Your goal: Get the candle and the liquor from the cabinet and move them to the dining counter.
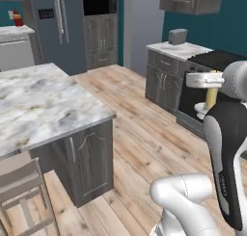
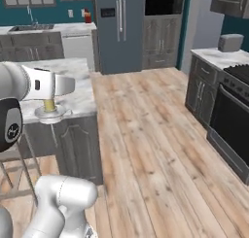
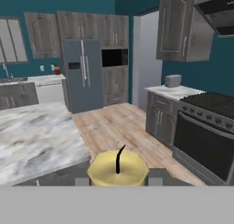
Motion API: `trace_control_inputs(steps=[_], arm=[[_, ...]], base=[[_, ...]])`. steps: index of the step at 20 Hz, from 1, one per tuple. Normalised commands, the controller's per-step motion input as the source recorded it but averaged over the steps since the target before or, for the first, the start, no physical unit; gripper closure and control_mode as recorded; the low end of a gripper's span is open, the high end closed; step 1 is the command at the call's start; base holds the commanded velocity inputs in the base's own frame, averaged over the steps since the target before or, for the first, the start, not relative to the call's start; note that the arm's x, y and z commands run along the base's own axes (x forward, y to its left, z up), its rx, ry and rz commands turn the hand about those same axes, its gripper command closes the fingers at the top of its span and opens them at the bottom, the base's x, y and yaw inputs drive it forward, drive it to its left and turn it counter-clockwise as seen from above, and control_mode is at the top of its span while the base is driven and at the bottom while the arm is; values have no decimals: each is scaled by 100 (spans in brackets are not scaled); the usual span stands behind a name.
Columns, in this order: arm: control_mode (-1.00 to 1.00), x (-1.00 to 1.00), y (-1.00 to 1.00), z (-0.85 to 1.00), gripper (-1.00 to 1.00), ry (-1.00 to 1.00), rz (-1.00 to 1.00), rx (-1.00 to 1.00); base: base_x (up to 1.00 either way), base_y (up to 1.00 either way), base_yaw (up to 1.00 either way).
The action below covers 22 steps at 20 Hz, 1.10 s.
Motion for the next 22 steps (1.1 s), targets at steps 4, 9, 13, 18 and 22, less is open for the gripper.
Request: trace_control_inputs(steps=[4,9,13,18,22], arm=[[100,0,0,0,100,0,0,0],[100,0,0,0,100,0,0,0],[100,0,0,0,100,0,0,0],[100,0,0,0,100,0,0,0],[100,0,0,0,100,0,0,0]], base=[[-41,100,30],[-12,100,42],[0,91,51],[37,46,37],[74,0,14]])
